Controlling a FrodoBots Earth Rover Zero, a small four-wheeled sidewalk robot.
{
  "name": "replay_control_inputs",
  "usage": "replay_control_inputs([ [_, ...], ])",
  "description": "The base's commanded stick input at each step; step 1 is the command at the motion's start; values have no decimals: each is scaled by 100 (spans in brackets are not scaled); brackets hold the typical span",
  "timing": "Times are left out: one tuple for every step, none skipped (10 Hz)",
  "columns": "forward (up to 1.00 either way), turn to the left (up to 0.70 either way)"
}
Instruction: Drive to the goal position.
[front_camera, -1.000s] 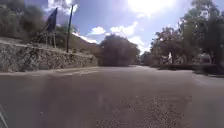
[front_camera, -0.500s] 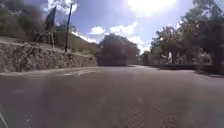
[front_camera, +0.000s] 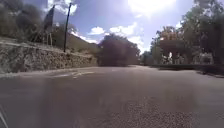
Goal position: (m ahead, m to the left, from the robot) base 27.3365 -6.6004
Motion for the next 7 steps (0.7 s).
replay_control_inputs([
  [50,0],
  [50,0],
  [50,0],
  [50,0],
  [50,0],
  [50,0],
  [50,0],
])
